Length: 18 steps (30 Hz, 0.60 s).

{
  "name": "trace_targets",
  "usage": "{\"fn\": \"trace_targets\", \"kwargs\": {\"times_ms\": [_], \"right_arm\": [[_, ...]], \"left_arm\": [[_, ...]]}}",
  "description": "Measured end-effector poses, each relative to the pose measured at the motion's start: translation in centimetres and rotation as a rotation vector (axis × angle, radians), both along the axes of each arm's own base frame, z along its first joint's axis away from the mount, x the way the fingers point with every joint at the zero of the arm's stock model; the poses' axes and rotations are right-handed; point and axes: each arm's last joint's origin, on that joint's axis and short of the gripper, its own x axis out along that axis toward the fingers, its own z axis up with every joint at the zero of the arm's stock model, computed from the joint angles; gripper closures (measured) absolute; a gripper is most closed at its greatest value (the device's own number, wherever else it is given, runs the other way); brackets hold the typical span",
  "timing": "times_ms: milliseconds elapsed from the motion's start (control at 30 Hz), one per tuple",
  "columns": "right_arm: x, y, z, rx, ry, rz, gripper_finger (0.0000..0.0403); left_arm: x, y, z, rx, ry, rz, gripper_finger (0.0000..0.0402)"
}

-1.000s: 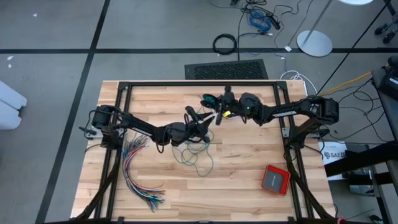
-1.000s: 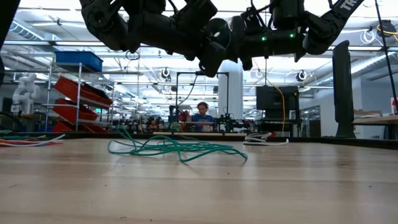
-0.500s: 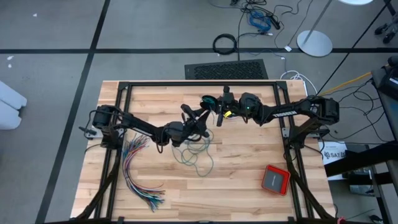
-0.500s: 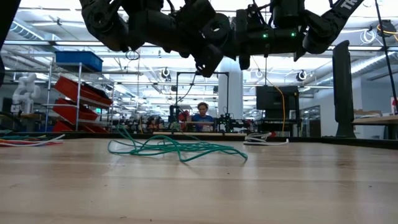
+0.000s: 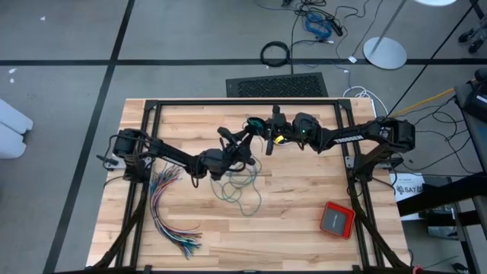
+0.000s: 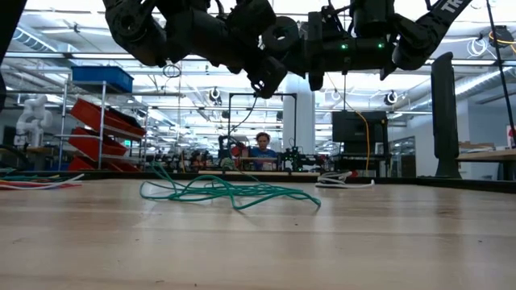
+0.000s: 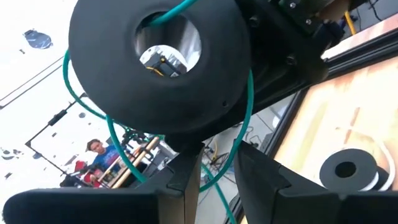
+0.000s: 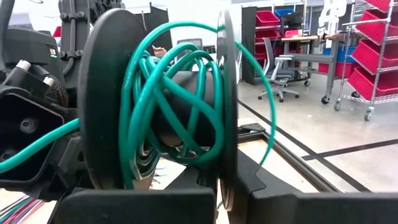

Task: Coil cords
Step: Coil the green wire onto the spool

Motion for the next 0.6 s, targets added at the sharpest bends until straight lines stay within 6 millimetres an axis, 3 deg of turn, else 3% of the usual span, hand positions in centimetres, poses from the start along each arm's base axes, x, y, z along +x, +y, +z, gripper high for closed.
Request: {"fn": "trace_targets", "kwargs": {"times_ms": [400, 600], "right_arm": [[0.03, 0.06, -0.17, 0.0, 0.013, 0.011, 0.0403], [0.01, 0.0, -0.2, -0.01, 0.018, 0.008, 0.0403]], "left_arm": [[-0.08, -0.67, -0.41, 0.007, 0.04, -0.023, 0.0298], [-0.08, -1.11, -0.58, 0.007, 0.06, -0.031, 0.0256]]}}
